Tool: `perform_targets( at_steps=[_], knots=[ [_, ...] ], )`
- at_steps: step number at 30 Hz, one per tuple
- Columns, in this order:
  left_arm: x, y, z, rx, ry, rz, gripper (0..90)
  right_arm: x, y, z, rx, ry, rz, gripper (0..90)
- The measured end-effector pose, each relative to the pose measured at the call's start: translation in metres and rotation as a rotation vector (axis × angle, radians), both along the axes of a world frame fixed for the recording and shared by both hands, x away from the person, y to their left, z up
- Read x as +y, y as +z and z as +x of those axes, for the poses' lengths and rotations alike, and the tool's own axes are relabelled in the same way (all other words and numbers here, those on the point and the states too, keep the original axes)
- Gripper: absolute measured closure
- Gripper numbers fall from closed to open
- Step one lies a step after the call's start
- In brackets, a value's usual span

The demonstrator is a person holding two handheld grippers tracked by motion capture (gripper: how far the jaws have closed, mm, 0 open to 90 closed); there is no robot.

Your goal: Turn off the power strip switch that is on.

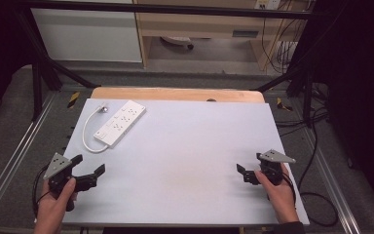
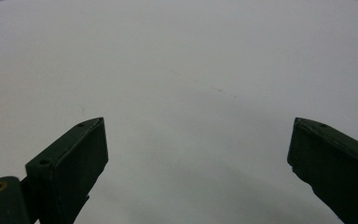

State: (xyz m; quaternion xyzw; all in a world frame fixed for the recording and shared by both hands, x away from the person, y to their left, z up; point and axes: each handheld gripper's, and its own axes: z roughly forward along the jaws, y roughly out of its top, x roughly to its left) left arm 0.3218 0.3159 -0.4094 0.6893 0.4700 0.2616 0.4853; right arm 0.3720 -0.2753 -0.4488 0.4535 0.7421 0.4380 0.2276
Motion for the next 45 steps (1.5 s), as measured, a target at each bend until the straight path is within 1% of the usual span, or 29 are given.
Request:
perform_targets(
  at_steps=[2,4,6,8,9,12,13,16,17,19,22,23,24,25,26,27,28,29,31,33,35,36,38,40,41,43,45],
  knots=[
    [0.0,0.001,0.001,-0.001,0.0,-0.001,6.1,0.001,0.0,-0.001,0.008,0.011,-0.002,5.6],
    [-0.001,0.001,0.002,-0.005,-0.001,0.005,6.1,0.0,0.0,-0.001,0.003,0.009,-0.011,5.7],
    [-0.002,0.001,0.001,-0.007,-0.004,0.006,6.1,0.0,0.001,-0.002,0.002,0.009,-0.004,5.8],
    [-0.003,0.001,0.0,-0.01,-0.006,0.0,6.0,-0.001,0.002,-0.005,-0.013,0.005,-0.002,5.7],
    [-0.004,0.001,0.0,-0.014,-0.006,0.001,6.0,-0.001,0.002,-0.005,-0.013,0.005,-0.002,5.7],
    [-0.006,0.002,0.0,-0.024,-0.006,0.008,6.0,0.0,0.004,-0.007,-0.027,0.01,-0.002,5.7],
    [-0.007,0.001,-0.002,-0.025,-0.011,0.018,6.0,0.001,0.005,-0.008,-0.031,0.013,-0.001,5.7],
    [-0.009,0.001,-0.004,-0.028,-0.018,0.026,5.9,0.002,0.006,-0.01,-0.045,0.015,-0.001,5.5],
    [-0.009,0.001,-0.004,-0.033,-0.027,0.026,5.4,0.003,0.007,-0.01,-0.045,0.017,0.014,5.5],
    [-0.009,0.0,-0.003,-0.029,-0.035,0.017,5.7,0.004,0.008,-0.01,-0.051,0.022,0.014,5.5],
    [-0.01,0.0,0.001,-0.016,-0.034,0.02,6.3,0.005,0.009,-0.01,-0.052,0.026,0.016,5.5],
    [-0.01,0.0,0.002,-0.012,-0.03,0.015,6.5,0.006,0.009,-0.011,-0.055,0.029,0.02,5.5],
    [-0.011,0.001,0.004,-0.014,-0.027,0.018,6.5,0.006,0.009,-0.011,-0.055,0.029,0.02,5.5],
    [-0.012,0.001,0.005,-0.017,-0.027,0.026,6.6,0.007,0.011,-0.012,-0.056,0.034,0.018,5.6],
    [-0.013,0.002,0.007,-0.011,-0.029,0.022,6.6,0.007,0.011,-0.012,-0.056,0.034,0.018,5.6],
    [-0.014,0.003,0.01,0.002,-0.039,0.008,6.9,0.007,0.011,-0.012,-0.063,0.037,0.013,5.9],
    [-0.016,0.004,0.013,0.009,-0.048,0.006,6.9,0.007,0.014,-0.011,-0.068,0.034,0.011,6.0],
    [-0.018,0.005,0.016,0.007,-0.044,0.015,7.0,0.005,0.015,-0.009,-0.078,0.03,0.01,6.0],
    [-0.022,0.007,0.023,-0.002,-0.045,0.027,7.0,0.004,0.016,-0.009,-0.082,0.023,0.016,6.0],
    [-0.025,0.009,0.03,-0.006,-0.043,0.021,7.0,0.003,0.017,-0.009,-0.091,0.015,0.027,5.9],
    [-0.027,0.014,0.039,-0.008,-0.052,0.03,7.1,0.004,0.017,-0.011,-0.086,0.015,0.037,5.9],
    [-0.028,0.016,0.043,-0.007,-0.057,0.042,7.1,0.004,0.017,-0.011,-0.086,0.015,0.037,5.9],
    [-0.031,0.02,0.052,-0.005,-0.057,0.052,7.3,0.005,0.018,-0.014,-0.102,0.007,0.015,6.2],
    [-0.033,0.022,0.059,0.004,-0.058,0.05,7.4,0.005,0.019,-0.014,-0.11,0.002,0.006,6.1],
    [-0.033,0.023,0.063,0.006,-0.054,0.045,7.6,0.005,0.019,-0.015,-0.114,-0.001,0.005,6.0],
    [-0.036,0.025,0.068,0.002,-0.058,0.054,7.6,0.005,0.02,-0.016,-0.114,-0.004,0.008,5.9],
    [-0.038,0.028,0.073,-0.004,-0.057,0.062,7.9,0.006,0.02,-0.018,-0.11,-0.006,0.001,5.9]
  ],
)
